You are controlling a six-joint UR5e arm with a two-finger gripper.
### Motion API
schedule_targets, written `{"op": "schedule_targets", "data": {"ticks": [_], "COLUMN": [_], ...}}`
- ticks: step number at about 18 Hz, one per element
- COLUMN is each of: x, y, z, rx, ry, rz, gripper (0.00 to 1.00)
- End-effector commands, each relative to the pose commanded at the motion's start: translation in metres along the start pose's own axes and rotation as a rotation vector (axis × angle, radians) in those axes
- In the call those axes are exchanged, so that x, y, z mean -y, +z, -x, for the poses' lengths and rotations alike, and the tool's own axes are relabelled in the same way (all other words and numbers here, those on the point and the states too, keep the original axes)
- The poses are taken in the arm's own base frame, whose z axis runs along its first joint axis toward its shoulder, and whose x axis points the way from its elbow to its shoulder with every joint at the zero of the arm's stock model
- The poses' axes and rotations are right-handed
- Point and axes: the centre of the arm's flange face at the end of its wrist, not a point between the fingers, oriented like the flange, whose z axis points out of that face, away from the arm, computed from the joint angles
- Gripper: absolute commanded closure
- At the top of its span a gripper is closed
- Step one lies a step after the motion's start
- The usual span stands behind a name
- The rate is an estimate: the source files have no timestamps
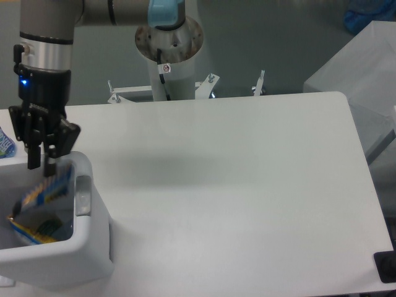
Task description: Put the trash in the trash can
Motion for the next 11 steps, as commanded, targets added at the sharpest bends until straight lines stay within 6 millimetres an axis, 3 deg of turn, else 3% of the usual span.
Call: {"op": "schedule_targets", "data": {"ticks": [2, 4, 6, 8, 11], "x": [0.003, -0.012, -0.025, -0.049, -0.073], "y": [-0.006, -0.003, 0.016, 0.019, 0.015], "z": [0.024, 0.064, 0.089, 0.126, 0.164], "rx": [0.036, 0.081, 0.108, 0.157, 0.185], "ry": [-0.052, -0.113, -0.129, -0.149, -0.079], "rz": [-0.010, 0.011, 0.056, 0.099, 0.137], "gripper": [0.00, 0.00, 0.00, 0.00, 0.00]}}
